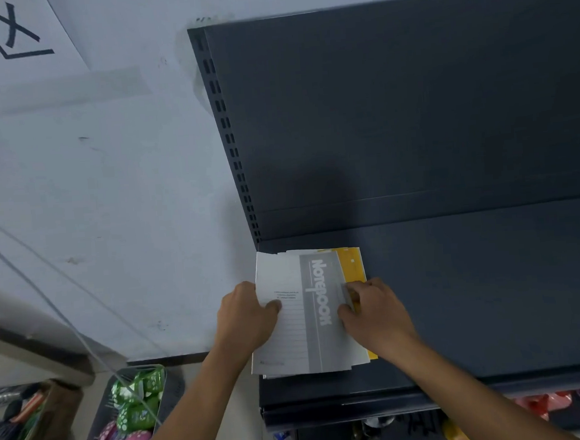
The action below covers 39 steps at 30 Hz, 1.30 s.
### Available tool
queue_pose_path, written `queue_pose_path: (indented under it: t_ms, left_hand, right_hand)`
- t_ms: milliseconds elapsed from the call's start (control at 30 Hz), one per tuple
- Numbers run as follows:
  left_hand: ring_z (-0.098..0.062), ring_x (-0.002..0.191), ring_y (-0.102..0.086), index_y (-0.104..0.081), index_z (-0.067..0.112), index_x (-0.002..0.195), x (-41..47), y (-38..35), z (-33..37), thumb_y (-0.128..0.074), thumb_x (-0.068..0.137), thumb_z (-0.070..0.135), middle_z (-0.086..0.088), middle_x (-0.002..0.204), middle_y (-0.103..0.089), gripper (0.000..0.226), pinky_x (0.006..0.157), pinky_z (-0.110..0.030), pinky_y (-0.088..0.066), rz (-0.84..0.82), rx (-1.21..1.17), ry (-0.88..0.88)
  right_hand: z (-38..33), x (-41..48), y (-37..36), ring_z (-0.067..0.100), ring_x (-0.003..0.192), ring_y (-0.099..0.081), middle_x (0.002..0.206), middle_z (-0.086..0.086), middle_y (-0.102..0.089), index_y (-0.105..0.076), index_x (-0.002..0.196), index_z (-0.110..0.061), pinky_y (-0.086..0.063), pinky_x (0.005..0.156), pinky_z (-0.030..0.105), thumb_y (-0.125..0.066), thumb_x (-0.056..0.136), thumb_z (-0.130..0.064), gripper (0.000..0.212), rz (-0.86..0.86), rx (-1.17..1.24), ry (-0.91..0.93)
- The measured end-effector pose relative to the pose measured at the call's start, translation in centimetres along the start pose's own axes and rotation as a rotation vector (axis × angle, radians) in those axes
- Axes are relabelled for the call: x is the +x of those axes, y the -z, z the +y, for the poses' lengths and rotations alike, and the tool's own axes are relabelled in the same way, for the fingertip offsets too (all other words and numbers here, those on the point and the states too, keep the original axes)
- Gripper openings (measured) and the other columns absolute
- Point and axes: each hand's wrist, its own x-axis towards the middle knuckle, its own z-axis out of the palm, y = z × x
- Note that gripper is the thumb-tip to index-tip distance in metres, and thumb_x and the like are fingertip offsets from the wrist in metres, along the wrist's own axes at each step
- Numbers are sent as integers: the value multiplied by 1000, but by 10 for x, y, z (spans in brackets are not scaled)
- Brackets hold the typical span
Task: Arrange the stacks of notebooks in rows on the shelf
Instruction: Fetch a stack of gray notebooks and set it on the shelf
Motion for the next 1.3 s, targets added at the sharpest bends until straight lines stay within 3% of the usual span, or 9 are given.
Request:
queue_pose_path:
  t_ms: [233,367,467,733,833,967,1067,1167,1300]
  left_hand:
    - [-15,80,-64,-66,12,95,1,8,3,-70,85,27,4,90,-70,18,61,-27,-52,-10,13,23]
    - [-10,67,-61,-64,5,82,0,13,3,-70,83,21,2,76,-66,17,45,-17,-41,-3,-7,38]
    - [-11,65,-57,-58,1,92,0,17,4,-68,85,16,-1,78,-62,20,38,-13,-34,26,-56,72]
    - [-15,69,-58,-40,13,100,-15,20,7,-58,91,12,4,81,-54,20,50,-29,-50,133,10,-17]
    - [-8,76,-60,-45,18,99,-14,24,10,-61,92,22,10,87,-58,18,51,-22,-47,22,-131,27]
    - [-18,89,-70,-66,16,100,-19,18,14,-55,95,21,0,98,-74,13,85,-44,-59,-235,-275,48]
    - [-19,92,-70,-60,17,109,-23,14,10,-52,99,24,0,102,-72,14,80,-42,-61,-276,-295,68]
    - [-13,87,-73,-65,20,108,-26,17,10,-52,103,22,5,97,-76,14,69,-31,-61,-294,-479,22]
    - [-19,103,-69,-61,10,121,-24,21,15,-54,104,19,-2,114,-72,21,89,-38,-58,-287,-600,-2]
  right_hand:
    - [-6,-1,-6,22,99,-46,94,4,-48,-35,64,-20,-39,73,31,-57,90,-28,35,13,41,26]
    - [-9,-4,-7,18,100,-43,103,0,-45,-42,69,-18,-42,74,31,-54,92,-28,27,30,4,38]
    - [-11,-9,-9,15,105,-38,109,-2,-39,-57,91,-16,-42,70,28,-50,94,-29,16,27,-94,91]
    - [-15,-8,-14,19,116,-35,119,0,-40,-57,115,-13,-37,79,28,-53,94,-31,27,9,-30,50]
    - [-14,-7,-15,20,115,-36,111,-2,-37,-57,112,-14,-36,80,29,-54,92,-31,27,3,-5,25]
    - [-13,-5,-12,25,108,-42,104,3,-46,-51,92,-16,-33,80,31,-56,91,-31,15,-2,26,-11]
    - [-14,-4,-6,28,104,-48,103,7,-49,-47,85,-15,-40,82,33,-56,92,-30,19,0,36,-26]
    - [-13,-2,1,27,106,-54,111,8,-55,-57,108,-12,-46,87,35,-56,94,-37,28,-2,68,-36]
    - [-13,-3,17,14,99,-65,108,-7,-67,-58,124,-21,-55,85,35,-61,94,-43,37,-24,379,-95]
